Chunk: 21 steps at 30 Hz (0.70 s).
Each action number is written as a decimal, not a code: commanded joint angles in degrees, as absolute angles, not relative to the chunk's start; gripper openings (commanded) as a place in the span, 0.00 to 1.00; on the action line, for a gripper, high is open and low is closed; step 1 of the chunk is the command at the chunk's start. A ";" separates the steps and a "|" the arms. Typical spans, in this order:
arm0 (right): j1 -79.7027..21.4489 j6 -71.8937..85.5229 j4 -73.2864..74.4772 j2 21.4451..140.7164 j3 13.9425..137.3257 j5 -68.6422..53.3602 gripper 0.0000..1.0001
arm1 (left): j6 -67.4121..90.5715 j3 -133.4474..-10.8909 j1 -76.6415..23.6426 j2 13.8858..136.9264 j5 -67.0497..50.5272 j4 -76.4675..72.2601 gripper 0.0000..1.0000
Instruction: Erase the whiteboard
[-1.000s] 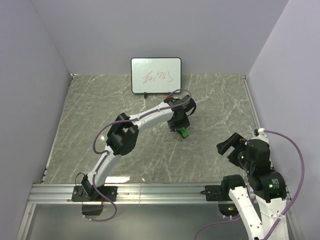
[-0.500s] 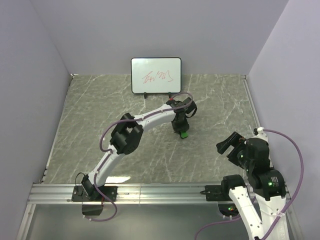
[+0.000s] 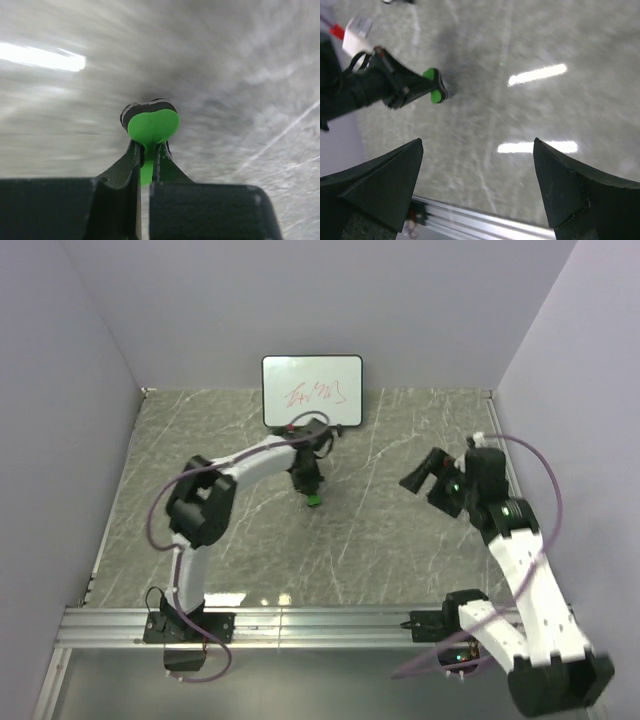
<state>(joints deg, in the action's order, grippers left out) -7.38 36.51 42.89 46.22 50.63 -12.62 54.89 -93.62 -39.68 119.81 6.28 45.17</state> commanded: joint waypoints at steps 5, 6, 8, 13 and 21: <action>-6.95 38.67 11.62 79.41 71.33 -28.45 0.97 | 39.65 -89.99 -28.31 103.45 5.10 40.96 0.00; -6.51 39.11 11.43 87.28 74.50 -29.87 0.97 | 37.64 -90.52 -27.08 103.19 4.92 41.13 0.00; -5.80 39.55 10.82 95.06 84.87 -34.16 0.94 | 36.04 -92.72 -25.41 103.18 3.88 40.78 0.00; -2.12 47.10 6.07 116.75 104.36 -39.72 0.93 | 32.26 -95.62 -21.63 104.15 0.71 37.97 0.00; -0.35 60.44 -7.63 141.92 129.96 -48.68 0.89 | 29.71 -98.00 -17.93 103.63 -2.20 40.95 0.00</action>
